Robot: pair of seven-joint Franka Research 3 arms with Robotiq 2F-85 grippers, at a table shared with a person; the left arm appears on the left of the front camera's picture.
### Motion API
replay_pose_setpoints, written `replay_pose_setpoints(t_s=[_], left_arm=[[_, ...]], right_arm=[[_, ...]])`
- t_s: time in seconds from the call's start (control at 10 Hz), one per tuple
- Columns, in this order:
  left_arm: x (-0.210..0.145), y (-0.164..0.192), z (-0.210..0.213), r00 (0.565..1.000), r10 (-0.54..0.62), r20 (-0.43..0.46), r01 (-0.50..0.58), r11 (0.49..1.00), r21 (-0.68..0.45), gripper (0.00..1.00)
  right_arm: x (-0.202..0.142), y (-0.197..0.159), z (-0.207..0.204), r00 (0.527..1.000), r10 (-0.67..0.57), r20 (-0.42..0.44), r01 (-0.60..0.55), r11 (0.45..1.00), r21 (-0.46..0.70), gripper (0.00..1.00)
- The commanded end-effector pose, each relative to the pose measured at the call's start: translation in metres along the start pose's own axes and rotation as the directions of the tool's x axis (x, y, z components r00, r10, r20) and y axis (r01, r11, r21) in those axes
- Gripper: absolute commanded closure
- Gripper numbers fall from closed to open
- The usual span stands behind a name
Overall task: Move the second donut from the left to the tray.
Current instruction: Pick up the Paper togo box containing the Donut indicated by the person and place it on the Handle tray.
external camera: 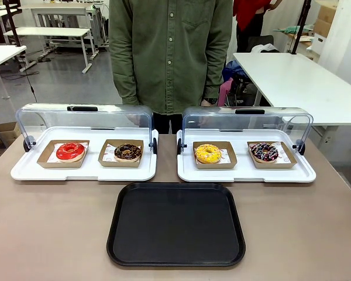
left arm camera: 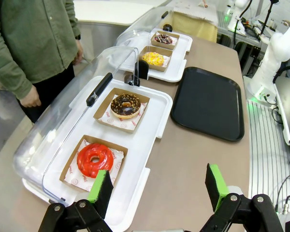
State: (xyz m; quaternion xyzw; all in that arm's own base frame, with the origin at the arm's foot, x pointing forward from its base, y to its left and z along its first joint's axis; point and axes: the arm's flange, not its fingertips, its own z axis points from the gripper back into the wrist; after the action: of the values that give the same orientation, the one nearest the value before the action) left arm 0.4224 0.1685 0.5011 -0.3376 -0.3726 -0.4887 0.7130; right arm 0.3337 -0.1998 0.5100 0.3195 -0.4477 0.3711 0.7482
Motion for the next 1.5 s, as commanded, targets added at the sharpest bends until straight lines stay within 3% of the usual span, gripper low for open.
replay_pose_setpoints(t_s=[0.0, 1.4], left_arm=[[0.0011, -0.0016, 0.0011, 1.0, -0.006, 0.008, 0.006, 1.0, -0.007, 0.0], [0.0011, -0.0016, 0.0011, 1.0, -0.006, 0.008, 0.006, 1.0, -0.007, 0.0]], right_arm=[[0.0027, -0.0031, 0.0006, 0.999, 0.027, 0.021, -0.027, 1.0, 0.001, 0.0], [0.0027, -0.0031, 0.0006, 0.999, 0.027, 0.021, -0.027, 1.0, 0.001, 0.0]])
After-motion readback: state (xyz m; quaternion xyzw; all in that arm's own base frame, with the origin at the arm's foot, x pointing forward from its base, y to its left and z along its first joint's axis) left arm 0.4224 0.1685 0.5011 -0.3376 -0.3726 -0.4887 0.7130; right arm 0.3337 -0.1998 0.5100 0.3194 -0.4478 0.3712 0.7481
